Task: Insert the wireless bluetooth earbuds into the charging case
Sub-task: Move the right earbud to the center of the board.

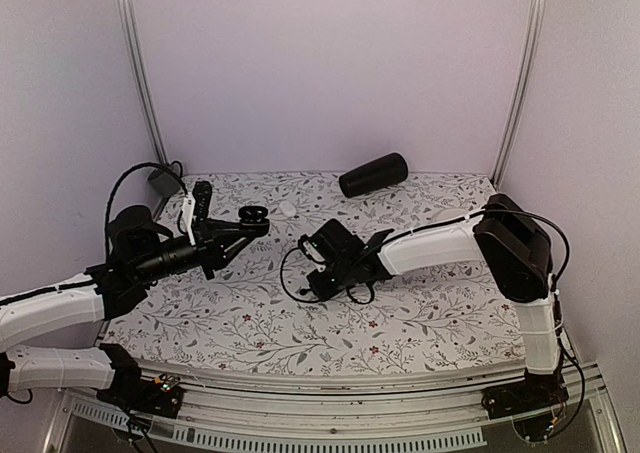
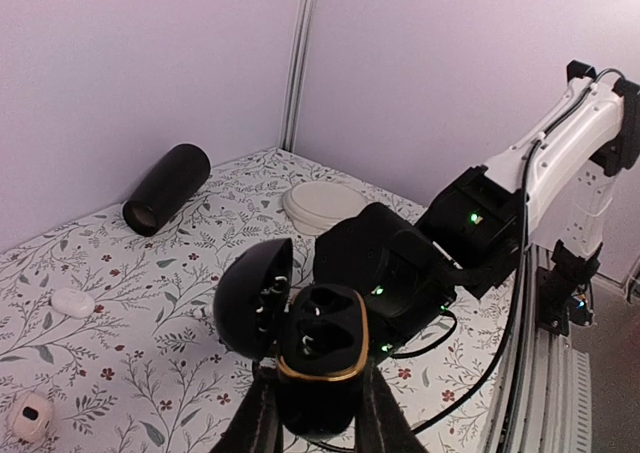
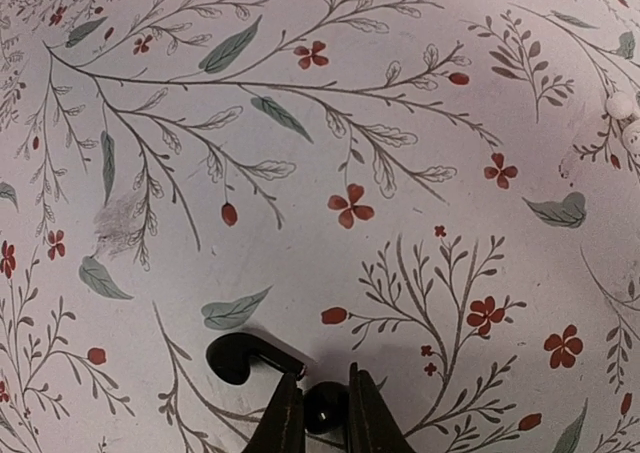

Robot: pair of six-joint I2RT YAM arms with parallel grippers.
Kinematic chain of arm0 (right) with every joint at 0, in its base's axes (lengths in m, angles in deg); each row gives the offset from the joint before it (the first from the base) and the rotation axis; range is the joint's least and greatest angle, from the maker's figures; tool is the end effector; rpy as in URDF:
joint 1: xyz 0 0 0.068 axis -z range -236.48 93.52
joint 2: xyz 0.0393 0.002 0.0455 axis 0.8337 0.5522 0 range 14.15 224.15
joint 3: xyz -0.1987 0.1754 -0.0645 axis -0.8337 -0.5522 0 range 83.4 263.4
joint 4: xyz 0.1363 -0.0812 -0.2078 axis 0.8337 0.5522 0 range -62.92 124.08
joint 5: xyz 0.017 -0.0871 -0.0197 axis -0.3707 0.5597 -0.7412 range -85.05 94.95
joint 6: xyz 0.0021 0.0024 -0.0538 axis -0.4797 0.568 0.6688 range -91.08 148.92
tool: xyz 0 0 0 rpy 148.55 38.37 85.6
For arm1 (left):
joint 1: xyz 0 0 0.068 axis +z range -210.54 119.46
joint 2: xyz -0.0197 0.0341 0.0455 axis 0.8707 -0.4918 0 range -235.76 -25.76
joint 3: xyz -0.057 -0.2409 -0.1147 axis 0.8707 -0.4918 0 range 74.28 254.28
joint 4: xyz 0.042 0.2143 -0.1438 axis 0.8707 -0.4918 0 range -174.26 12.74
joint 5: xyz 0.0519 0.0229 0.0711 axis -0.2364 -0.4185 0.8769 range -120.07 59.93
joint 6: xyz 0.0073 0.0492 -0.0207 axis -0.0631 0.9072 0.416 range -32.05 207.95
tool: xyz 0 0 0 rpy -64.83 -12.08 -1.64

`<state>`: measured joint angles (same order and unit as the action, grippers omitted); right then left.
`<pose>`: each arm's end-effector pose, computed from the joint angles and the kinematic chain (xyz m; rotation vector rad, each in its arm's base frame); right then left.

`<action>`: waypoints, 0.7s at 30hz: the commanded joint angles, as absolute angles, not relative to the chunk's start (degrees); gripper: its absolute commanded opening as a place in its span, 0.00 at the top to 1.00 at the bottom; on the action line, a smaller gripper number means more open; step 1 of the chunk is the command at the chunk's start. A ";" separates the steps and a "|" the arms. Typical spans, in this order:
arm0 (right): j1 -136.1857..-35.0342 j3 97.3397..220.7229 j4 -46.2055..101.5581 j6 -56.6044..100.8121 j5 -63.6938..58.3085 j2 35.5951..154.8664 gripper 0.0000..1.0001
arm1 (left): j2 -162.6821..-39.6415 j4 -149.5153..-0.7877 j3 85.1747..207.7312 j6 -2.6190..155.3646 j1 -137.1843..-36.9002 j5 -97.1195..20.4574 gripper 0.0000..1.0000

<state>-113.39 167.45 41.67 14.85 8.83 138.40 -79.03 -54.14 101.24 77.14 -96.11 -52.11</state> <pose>0.2519 0.3821 0.1299 -0.9141 2.4063 0.4031 0.1673 -0.1361 0.2644 0.6612 1.5721 -0.9247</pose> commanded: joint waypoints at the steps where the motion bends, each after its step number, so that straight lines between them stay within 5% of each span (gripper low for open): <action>1: -112.59 160.20 40.22 13.06 5.94 135.10 0.87 | -79.01 -53.32 102.68 76.42 -95.35 -52.70 1.00; 12: -112.10 140.30 35.65 9.41 3.56 119.60 0.87 | -80.73 -51.31 102.56 74.91 -95.35 -53.78 1.00; 21: -112.01 138.64 38.23 3.40 3.02 112.26 0.73 | -81.88 -50.62 102.75 74.51 -95.35 -53.98 1.00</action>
